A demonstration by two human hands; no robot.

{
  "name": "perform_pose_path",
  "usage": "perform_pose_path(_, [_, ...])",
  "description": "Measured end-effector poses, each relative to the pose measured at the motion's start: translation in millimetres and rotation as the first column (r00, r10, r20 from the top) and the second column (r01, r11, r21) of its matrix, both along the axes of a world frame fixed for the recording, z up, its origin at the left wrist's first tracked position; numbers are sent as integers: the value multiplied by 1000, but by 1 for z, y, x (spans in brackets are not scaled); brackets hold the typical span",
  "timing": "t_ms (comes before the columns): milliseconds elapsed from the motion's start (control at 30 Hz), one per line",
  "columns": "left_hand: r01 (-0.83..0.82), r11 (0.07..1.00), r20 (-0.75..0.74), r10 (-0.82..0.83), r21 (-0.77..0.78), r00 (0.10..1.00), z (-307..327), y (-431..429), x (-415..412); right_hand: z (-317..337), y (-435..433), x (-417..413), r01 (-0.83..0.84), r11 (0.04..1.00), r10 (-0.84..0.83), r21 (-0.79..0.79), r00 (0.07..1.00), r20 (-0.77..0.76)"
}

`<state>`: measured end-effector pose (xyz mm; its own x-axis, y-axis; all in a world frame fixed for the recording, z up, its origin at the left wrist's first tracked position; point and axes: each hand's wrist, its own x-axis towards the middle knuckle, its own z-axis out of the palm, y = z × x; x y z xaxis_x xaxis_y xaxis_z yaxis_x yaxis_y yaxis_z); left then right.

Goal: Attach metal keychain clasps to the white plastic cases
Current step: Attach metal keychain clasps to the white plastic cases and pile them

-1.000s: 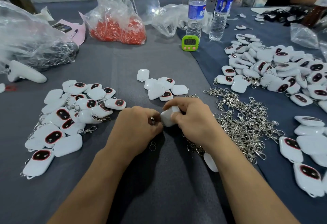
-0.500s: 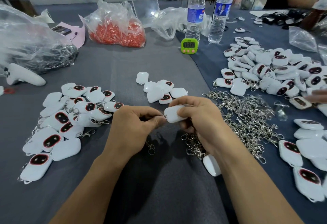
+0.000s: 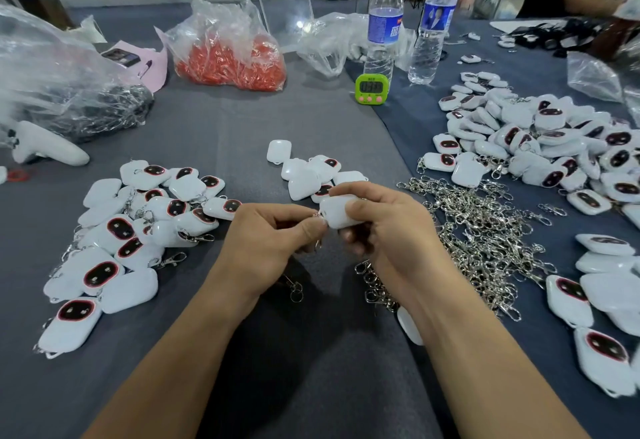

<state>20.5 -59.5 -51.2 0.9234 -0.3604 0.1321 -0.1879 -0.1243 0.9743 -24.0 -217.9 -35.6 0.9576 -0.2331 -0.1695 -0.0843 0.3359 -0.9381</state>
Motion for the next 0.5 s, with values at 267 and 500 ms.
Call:
perform_pose_path(267, [-348,826,682,-59,444,729,-3,1,-5,-12,12,2,150,926,-131,-347,988,78])
perform_pose_path(500, [-85,984,144,62,155,988,-1,-2,-3,-5,8,2,92,992,-88,-86,995,45])
